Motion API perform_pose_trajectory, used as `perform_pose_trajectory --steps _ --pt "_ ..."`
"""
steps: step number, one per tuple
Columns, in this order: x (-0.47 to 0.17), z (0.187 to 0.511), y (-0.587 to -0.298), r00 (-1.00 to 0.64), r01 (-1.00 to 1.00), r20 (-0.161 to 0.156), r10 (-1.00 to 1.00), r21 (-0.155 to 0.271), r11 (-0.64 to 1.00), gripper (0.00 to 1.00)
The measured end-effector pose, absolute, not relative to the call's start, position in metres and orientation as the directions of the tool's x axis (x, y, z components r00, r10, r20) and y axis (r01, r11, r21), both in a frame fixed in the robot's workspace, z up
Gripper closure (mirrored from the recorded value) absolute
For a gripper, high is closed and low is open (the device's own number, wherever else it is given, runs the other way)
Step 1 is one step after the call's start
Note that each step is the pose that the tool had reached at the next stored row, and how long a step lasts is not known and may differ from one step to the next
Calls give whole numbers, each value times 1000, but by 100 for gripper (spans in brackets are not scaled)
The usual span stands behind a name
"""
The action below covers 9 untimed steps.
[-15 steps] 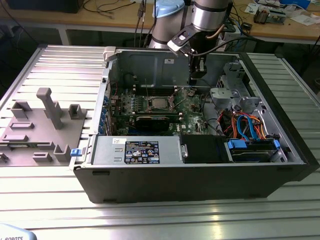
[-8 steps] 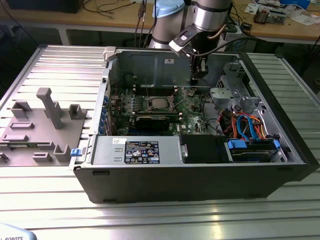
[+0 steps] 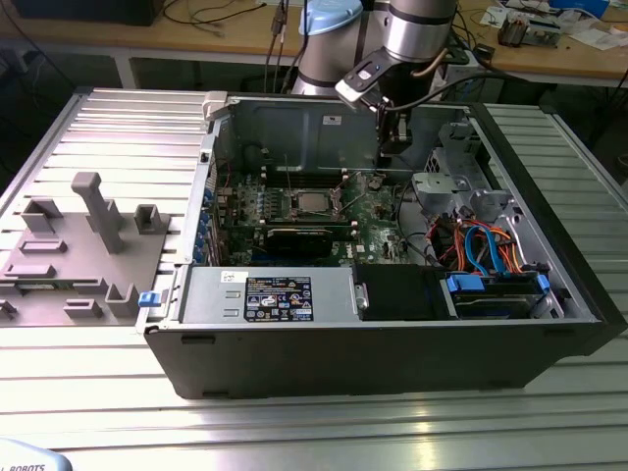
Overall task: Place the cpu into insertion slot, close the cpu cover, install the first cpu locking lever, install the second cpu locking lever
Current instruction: 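Close the cpu cover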
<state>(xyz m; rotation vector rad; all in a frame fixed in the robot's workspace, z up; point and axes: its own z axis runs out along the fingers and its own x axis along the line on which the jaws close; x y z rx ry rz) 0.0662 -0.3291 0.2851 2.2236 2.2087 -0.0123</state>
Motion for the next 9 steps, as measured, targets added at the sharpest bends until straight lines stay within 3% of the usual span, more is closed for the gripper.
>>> perform_pose_trajectory --steps 9 --pt "72 284 -329 7 1000 -11 1000 0 -7 89"
